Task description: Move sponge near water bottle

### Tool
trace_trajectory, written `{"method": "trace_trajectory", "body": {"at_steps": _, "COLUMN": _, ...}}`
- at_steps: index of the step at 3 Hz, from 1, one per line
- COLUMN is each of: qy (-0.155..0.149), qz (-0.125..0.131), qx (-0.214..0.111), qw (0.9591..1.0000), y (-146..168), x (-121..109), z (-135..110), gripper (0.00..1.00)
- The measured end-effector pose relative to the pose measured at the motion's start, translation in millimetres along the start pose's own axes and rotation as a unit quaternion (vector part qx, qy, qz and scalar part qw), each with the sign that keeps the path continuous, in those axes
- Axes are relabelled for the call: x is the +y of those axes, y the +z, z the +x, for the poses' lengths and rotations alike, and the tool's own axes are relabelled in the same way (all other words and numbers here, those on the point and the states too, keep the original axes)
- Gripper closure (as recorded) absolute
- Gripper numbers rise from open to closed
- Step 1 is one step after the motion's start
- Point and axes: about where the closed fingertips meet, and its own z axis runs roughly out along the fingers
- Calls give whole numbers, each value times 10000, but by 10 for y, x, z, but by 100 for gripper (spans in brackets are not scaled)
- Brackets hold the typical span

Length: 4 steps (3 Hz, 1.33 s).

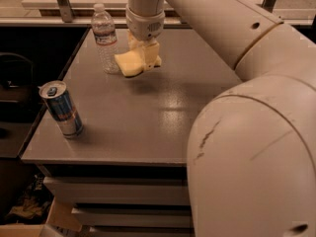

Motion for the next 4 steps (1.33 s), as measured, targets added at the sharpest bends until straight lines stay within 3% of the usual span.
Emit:
{"method": "trace_trajectory", "body": {"at_steps": 3, "qy": -69, "qz": -220, "qx": -120, "qw": 9997, "y": 197, "x": -53, "z": -167, "gripper": 13}}
{"method": "trace_trajectory", "body": {"at_steps": 4, "qy": -66, "qz": -230, "qx": -146, "qw": 9996, "y": 202, "x": -70, "z": -168, "gripper": 0}}
